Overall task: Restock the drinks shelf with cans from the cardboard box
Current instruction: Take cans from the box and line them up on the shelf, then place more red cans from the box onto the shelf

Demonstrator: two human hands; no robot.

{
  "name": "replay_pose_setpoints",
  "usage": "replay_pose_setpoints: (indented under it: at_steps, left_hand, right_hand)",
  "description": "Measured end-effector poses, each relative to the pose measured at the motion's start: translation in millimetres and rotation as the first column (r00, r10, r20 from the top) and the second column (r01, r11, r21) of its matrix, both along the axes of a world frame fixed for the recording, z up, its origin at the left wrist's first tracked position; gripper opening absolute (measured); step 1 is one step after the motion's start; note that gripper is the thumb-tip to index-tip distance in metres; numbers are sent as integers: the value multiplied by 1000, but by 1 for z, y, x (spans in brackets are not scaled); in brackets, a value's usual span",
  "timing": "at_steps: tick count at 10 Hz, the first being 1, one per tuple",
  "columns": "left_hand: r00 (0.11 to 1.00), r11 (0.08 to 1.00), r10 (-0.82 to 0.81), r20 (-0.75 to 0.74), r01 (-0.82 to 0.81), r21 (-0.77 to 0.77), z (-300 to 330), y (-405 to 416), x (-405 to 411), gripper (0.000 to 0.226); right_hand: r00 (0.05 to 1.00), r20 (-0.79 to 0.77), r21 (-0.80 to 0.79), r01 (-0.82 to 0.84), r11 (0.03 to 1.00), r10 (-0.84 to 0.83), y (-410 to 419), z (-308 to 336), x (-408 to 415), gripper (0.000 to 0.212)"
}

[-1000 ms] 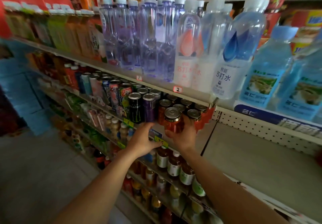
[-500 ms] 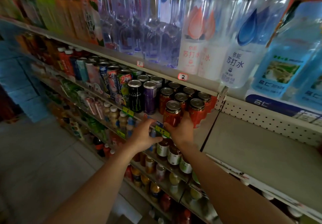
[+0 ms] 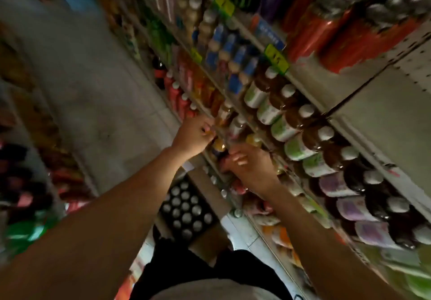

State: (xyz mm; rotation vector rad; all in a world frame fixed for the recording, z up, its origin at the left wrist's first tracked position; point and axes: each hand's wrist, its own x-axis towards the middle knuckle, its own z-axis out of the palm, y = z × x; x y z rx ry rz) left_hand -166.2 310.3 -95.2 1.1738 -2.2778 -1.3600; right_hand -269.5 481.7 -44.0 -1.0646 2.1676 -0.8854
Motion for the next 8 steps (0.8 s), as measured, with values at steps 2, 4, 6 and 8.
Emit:
replay_pose_setpoints:
  at_steps: [2, 4, 6, 8]
  left_hand:
    - [936, 962, 128, 328, -198, 190, -134, 88, 92, 20]
    - [848, 868, 300, 438, -432, 243, -288, 164, 150, 45]
    - [806, 840, 349, 477, -495, 222, -421, 193, 182, 21]
    - [824, 816, 385, 416, -514, 264, -487, 209, 192, 26]
  right_hand:
    - [908, 314, 461, -402, 791, 278, 48, -188, 33, 25]
    - [885, 170, 540, -452, 710, 434, 69, -391, 57, 41]
    - [834, 94, 553, -498, 668, 543, 39, -565, 77, 75]
    - [810, 67, 555, -516, 653, 583, 24, -651, 82, 63]
